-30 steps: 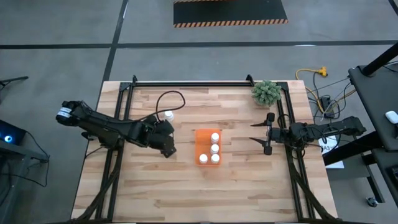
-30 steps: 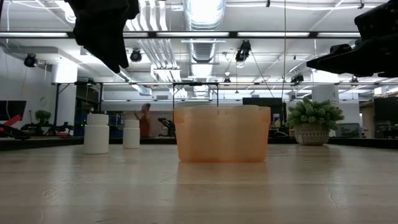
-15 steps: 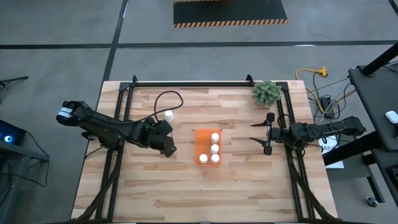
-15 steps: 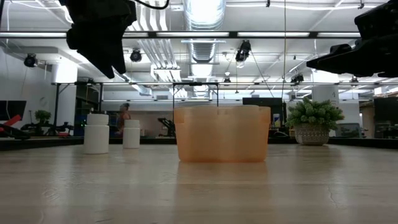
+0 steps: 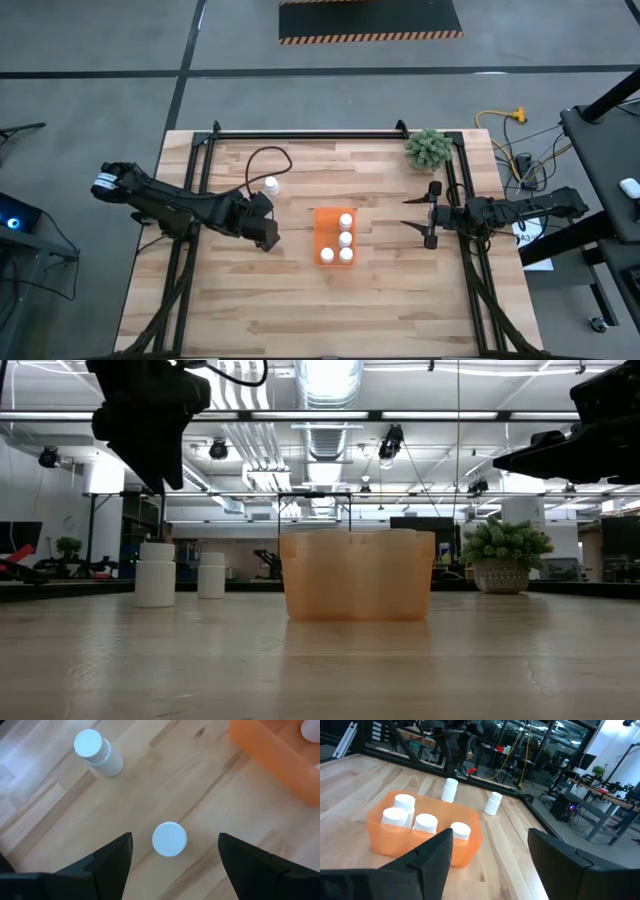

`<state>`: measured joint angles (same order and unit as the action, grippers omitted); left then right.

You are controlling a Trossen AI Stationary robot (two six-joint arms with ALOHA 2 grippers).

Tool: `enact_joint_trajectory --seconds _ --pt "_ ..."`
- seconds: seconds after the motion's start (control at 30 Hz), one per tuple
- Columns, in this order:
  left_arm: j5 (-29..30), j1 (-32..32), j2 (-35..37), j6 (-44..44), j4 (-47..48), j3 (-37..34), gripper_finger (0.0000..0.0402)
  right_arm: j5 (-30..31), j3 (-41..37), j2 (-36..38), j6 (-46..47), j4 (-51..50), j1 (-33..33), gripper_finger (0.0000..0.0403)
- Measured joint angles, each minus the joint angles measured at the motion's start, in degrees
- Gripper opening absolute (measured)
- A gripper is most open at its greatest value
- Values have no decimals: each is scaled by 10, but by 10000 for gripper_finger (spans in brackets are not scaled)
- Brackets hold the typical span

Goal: Pick and place pill bottles into a basket
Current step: Put the white pill bottle into the orange bin

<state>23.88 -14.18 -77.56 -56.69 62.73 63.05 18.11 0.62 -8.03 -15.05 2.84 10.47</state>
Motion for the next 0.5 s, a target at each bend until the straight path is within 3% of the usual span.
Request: enact_joint_trajectory --seconds 0.5 --pt "0 7 0 1 13 -13 274 0 0 0 -1 0 0 251"
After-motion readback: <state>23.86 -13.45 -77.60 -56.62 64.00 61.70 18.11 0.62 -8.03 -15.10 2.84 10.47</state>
